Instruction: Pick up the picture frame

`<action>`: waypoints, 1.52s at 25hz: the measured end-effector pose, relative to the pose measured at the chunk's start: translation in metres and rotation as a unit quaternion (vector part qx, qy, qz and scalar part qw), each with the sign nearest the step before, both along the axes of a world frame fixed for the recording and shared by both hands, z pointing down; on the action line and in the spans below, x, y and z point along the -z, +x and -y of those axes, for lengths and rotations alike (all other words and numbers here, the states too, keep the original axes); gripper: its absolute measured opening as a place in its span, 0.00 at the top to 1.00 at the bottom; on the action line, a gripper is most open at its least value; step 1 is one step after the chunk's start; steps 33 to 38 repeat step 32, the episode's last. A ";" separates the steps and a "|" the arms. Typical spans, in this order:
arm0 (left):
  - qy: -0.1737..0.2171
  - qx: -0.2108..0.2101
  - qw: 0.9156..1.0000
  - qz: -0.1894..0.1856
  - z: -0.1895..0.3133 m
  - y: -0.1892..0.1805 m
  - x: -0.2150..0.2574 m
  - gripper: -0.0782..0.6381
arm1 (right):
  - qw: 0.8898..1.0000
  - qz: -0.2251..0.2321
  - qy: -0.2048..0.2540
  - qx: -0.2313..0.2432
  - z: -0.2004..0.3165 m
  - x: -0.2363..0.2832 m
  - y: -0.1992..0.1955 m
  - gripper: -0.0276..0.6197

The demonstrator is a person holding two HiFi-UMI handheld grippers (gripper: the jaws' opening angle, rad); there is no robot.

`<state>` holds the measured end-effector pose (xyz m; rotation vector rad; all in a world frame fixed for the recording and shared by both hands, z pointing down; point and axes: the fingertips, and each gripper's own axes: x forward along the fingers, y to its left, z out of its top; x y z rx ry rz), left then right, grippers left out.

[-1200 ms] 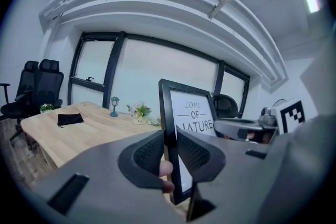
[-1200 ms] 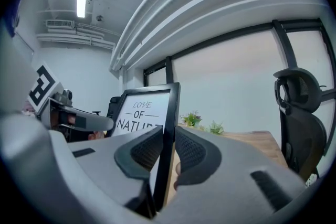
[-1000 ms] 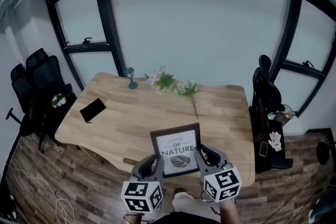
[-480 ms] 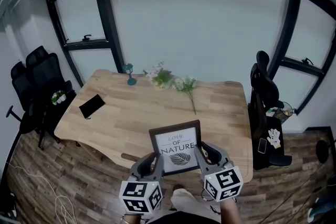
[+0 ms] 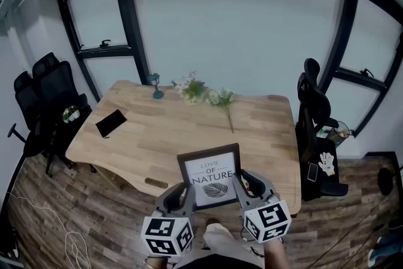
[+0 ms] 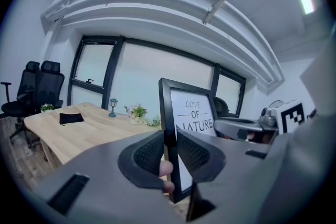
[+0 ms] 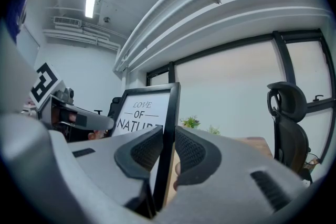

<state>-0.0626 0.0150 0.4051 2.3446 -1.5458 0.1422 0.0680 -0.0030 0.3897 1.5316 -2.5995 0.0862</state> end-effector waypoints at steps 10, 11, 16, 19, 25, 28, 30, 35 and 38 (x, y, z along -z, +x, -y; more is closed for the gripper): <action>0.007 -0.006 1.000 0.001 -0.020 -0.007 0.004 0.79 | 1.000 -0.004 0.008 -0.005 -0.023 0.004 -0.007 0.85; 0.008 -0.007 1.000 0.000 -0.022 -0.007 0.004 0.79 | 1.000 -0.004 0.007 -0.007 -0.026 0.004 -0.007 0.85; 0.010 -0.011 1.000 -0.005 -0.031 -0.007 0.001 0.79 | 1.000 -0.008 0.006 -0.012 -0.034 0.001 -0.007 0.85; 0.010 -0.007 1.000 -0.009 -0.035 -0.009 0.001 0.79 | 1.000 -0.011 0.010 -0.008 -0.037 0.002 -0.010 0.85; 0.013 -0.001 1.000 -0.013 -0.040 -0.015 0.004 0.79 | 1.000 -0.014 0.013 -0.001 -0.040 0.004 -0.016 0.85; 0.015 -0.001 1.000 -0.015 -0.037 -0.015 0.006 0.79 | 1.000 -0.014 0.017 -0.002 -0.039 0.004 -0.014 0.85; 0.016 -0.003 1.000 -0.015 -0.036 -0.013 0.007 0.79 | 1.000 -0.014 0.017 -0.003 -0.037 0.005 -0.012 0.85; 0.016 -0.006 1.000 -0.014 -0.034 -0.010 0.007 0.79 | 1.000 -0.015 0.017 -0.004 -0.036 0.007 -0.009 0.85; 0.016 -0.006 1.000 -0.014 -0.034 -0.010 0.007 0.79 | 1.000 -0.015 0.017 -0.004 -0.036 0.007 -0.009 0.85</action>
